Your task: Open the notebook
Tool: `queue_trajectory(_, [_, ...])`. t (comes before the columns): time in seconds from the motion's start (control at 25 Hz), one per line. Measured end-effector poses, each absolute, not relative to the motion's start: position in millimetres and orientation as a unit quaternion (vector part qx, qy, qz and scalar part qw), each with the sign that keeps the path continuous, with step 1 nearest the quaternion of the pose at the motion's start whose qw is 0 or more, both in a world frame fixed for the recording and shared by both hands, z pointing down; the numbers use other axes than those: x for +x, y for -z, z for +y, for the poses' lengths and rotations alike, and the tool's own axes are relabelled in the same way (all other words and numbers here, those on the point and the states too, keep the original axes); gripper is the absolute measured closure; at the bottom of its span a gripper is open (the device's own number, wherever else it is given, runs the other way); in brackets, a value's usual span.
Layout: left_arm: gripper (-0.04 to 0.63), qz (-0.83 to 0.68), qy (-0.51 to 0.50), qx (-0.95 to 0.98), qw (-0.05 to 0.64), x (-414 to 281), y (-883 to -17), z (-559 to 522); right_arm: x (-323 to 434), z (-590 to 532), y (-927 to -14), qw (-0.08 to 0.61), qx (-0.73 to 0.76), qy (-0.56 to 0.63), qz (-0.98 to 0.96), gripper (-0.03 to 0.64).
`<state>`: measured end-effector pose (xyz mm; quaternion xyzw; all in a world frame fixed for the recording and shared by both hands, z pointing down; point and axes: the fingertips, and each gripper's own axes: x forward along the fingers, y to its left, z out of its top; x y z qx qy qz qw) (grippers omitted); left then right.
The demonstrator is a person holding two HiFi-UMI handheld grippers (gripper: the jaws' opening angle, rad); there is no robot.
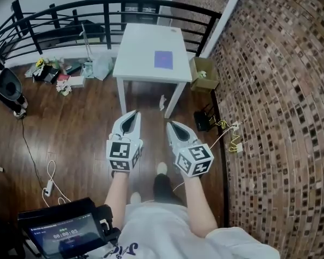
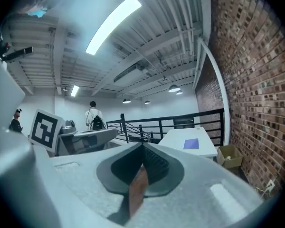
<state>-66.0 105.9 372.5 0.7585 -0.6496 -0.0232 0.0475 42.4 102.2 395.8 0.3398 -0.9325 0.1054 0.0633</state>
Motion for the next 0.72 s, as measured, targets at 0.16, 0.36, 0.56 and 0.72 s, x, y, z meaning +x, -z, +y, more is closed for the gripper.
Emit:
queue_trajectory(0.16, [0.58, -0.655, 0.013, 0.755, 0.039, -75, -376, 33, 27, 16, -392, 0.052, 0.334, -0.089, -0.937, 0.627])
queue_trajectory(0.36, [0.58, -0.661, 0.014, 0.75, 0.015, -73, -354, -71, 25, -96, -361, 0.035, 0.322, -0.053, -0.945, 0.627])
queue_trajectory(0.56, [0.58, -0.659, -0.004, 0.752, 0.008, -63, -351, -147, 39, -202, -358, 0.018, 0.342, -0.071, -0.937, 0.627])
queue_trajectory(0.72, [0.58, -0.664, -0.028, 0.747, 0.036, -82, -369, -199, 9, -250, -390, 0.06, 0.329, -0.064, -0.94, 0.627])
